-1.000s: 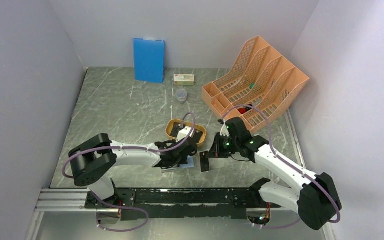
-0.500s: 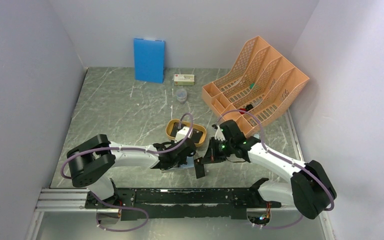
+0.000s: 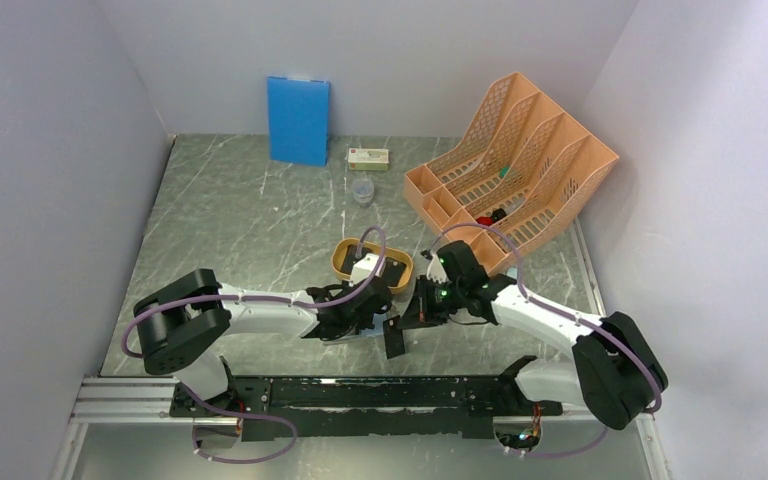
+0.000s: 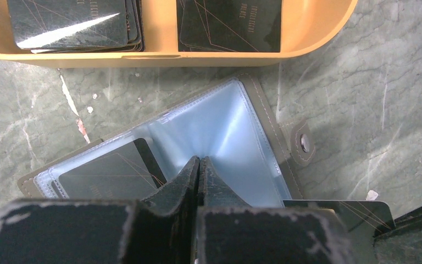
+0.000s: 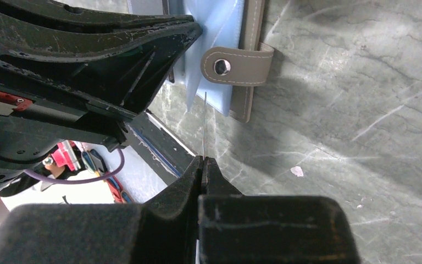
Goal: Put the credit cards into the card holder
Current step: Turn over the card slot in the card holder.
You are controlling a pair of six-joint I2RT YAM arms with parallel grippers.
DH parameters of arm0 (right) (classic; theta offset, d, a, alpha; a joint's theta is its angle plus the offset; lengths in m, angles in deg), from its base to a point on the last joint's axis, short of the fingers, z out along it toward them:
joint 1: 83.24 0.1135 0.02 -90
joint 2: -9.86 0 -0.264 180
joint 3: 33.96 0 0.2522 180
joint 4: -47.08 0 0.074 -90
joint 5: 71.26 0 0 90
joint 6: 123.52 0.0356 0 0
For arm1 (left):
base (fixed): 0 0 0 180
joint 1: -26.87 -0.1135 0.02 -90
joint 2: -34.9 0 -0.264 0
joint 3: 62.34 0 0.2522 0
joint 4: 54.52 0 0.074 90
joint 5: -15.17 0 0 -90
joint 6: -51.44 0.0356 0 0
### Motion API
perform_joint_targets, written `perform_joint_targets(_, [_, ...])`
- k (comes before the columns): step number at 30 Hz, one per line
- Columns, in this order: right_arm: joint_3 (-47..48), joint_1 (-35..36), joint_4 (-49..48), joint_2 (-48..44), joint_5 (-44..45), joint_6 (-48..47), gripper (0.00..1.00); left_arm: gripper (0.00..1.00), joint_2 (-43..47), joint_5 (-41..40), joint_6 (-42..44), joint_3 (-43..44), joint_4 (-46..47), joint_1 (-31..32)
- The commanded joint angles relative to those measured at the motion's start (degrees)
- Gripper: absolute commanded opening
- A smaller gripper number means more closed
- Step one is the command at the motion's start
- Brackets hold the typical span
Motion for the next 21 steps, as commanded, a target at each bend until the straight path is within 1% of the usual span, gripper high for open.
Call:
perform_joint_targets(1, [0.2,0.3,-3.4,1.5,-2.1,1.2,0.0,0.05,-3.4,1.5,-0.5,-3.1,-7.3,0.0])
perform_joint_targets(4, [1.0,0.4,-5.5,3.9,-1.8,1.5,0.0,0.06,-2.4,1.6,-1.0,-2.3,-8.4,0.0])
perform_joint_targets(6, [1.7,0.5,-6.7,6.4,-1.5,1.3,0.0,0.09,-0.9,1.7,-1.1,-1.6,-9.1,0.0])
perform_joint_targets(12, [3.0,0.7,-10.4,9.5,-1.5,2.3,0.0,0.22,5.0,1.5,-0.7,1.6,-12.9,0.0])
perform_joint_targets(17, [5.2,1.7,-10.7,10.9,-1.5,2.1,0.0,0.32,9.3,1.5,-0.2,3.6,-16.4,0.0])
perform_joint_targets(21, [7.1,3.3,-11.0,11.8,-1.1,2.2,0.0,0.4,15.0,1.9,-0.9,4.1,-17.9,0.0])
